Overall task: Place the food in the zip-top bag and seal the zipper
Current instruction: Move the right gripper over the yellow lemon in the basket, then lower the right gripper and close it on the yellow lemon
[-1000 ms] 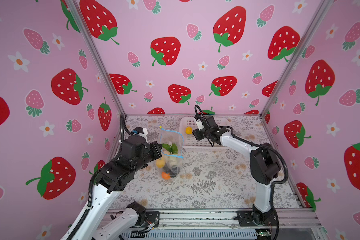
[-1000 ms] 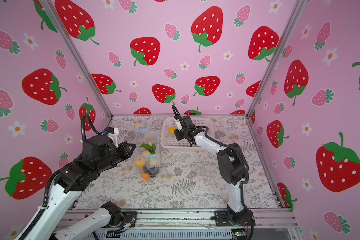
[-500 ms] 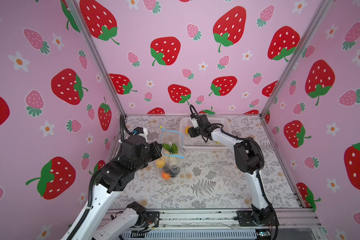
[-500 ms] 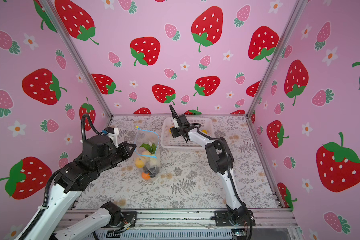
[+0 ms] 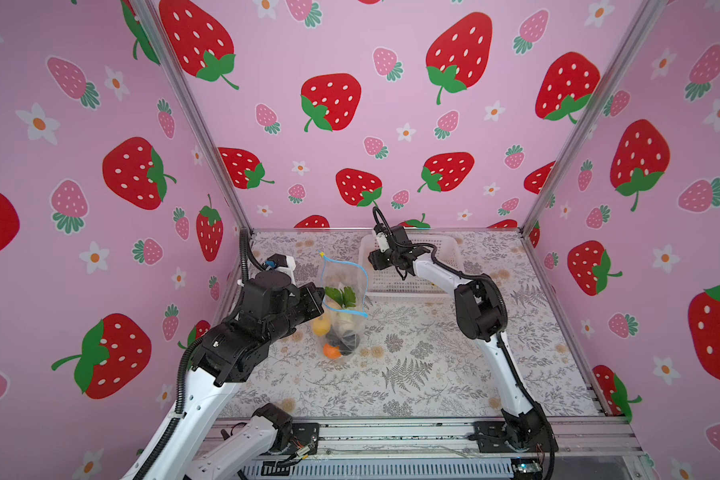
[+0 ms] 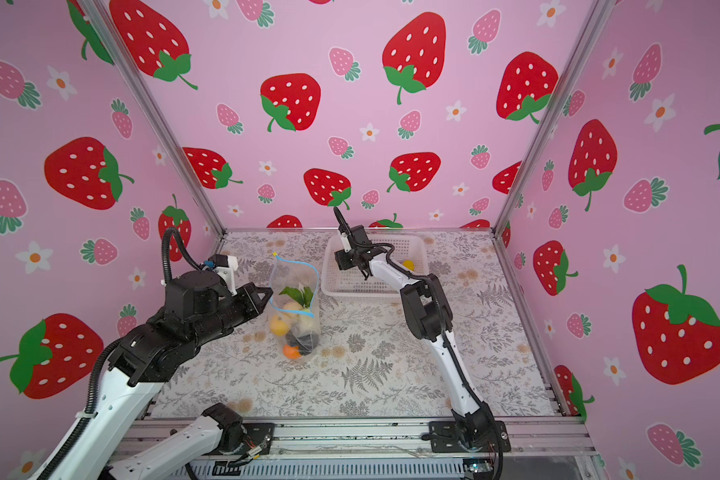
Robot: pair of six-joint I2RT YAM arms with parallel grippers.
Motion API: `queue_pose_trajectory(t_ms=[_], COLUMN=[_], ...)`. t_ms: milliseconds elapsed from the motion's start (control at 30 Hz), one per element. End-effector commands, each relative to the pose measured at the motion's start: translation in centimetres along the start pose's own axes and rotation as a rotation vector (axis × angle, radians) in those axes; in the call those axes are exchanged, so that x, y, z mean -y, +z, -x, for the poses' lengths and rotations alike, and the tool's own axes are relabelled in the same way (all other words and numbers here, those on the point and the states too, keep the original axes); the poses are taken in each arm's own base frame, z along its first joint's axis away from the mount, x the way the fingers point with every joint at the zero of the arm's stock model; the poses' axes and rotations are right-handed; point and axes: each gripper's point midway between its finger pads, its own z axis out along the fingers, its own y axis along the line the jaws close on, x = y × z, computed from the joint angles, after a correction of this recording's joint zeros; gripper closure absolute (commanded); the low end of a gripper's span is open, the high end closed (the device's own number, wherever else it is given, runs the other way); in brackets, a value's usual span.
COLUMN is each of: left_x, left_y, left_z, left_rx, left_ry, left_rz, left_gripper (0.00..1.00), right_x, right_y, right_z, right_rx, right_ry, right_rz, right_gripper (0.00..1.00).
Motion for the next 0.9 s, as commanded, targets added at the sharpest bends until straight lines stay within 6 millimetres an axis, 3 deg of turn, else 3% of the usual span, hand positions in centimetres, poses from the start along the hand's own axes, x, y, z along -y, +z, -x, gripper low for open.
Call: queue_pose_trajectory(t_ms=[0,433,867], left_x=[0.3,0.2,0.0], left_y=[-0.2,-0.2,0.1], left_z=[0.5,0.5,0.4], left_rx=[0.024,0.027,0.024], left_ry=[0.000,-0.001,-0.003], left_rz=[-0.016,-0.014,-0.010], left_gripper=[1.00,1.00,1.00], right_x=[0.2,1.5,1.5], right_y=[1.0,2.1,0.3], right_z=[-0.7,-1.2,0.3], right_rx=[-0.025,-0.025,-0.007], right_ry=[0.016,0.059,0.059], right_rz=[0.016,0.018,0.010], right_gripper=[0.38,0.53,0.60])
